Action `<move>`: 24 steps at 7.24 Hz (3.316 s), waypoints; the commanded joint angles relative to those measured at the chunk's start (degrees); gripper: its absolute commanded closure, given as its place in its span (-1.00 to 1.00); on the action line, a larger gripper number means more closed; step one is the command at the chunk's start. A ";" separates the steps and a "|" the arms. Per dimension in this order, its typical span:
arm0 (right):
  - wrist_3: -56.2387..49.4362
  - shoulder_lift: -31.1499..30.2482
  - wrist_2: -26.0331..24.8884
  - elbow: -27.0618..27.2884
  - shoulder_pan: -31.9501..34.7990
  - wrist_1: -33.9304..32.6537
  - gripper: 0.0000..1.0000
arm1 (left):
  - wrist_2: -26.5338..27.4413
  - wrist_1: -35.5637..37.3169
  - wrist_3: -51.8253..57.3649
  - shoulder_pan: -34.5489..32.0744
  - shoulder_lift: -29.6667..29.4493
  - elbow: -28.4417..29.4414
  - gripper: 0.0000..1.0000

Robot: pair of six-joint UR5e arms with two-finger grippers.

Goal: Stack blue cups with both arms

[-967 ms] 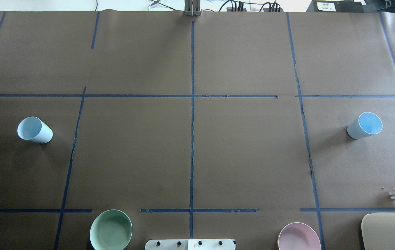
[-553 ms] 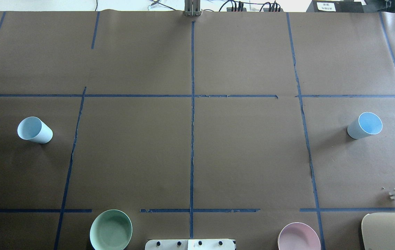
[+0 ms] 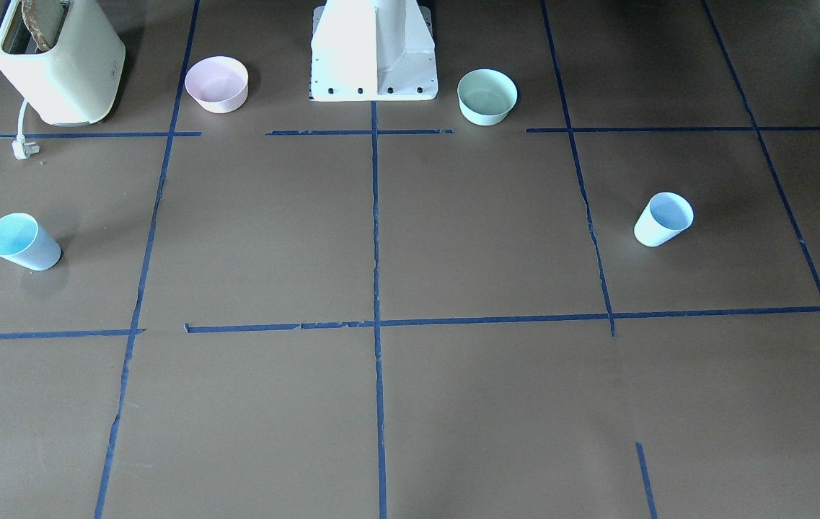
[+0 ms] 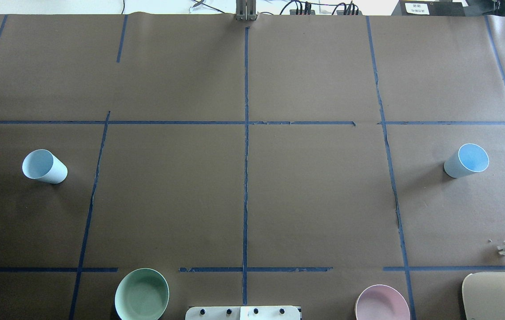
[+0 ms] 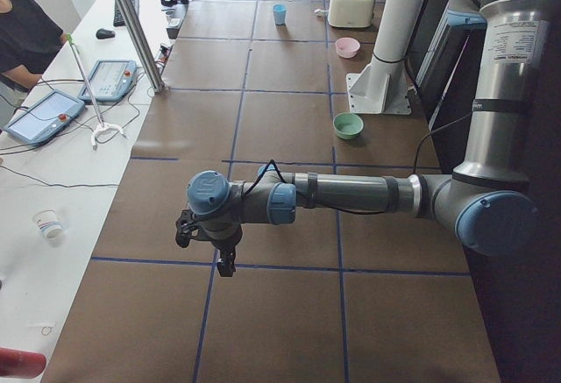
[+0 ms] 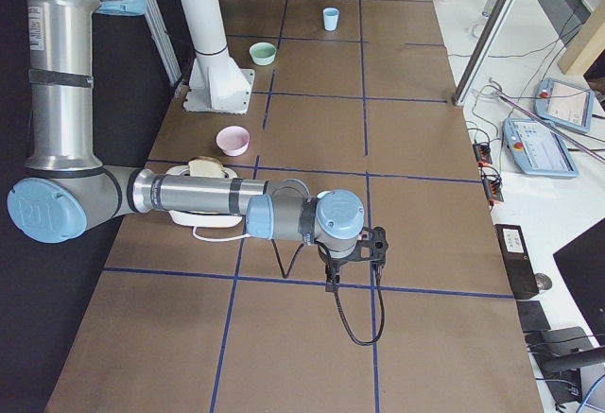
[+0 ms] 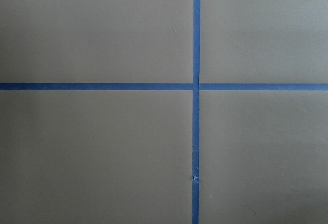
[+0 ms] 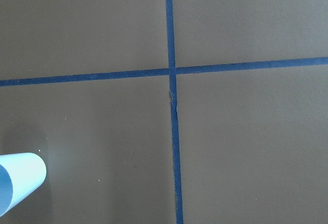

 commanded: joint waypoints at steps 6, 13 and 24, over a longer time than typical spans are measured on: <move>0.70 0.25 -0.08 0.58 0.00 0.00 -1.00 | 0.47 -0.32 -22.61 12.60 2.59 -18.56 -1.00; 0.62 0.43 -0.25 0.49 -0.18 0.00 -1.00 | 9.09 -25.28 -56.20 34.28 4.80 -15.10 -1.00; 0.62 0.60 0.27 0.66 -0.18 0.00 -1.00 | 3.32 -23.45 -56.56 35.62 3.83 -14.73 1.00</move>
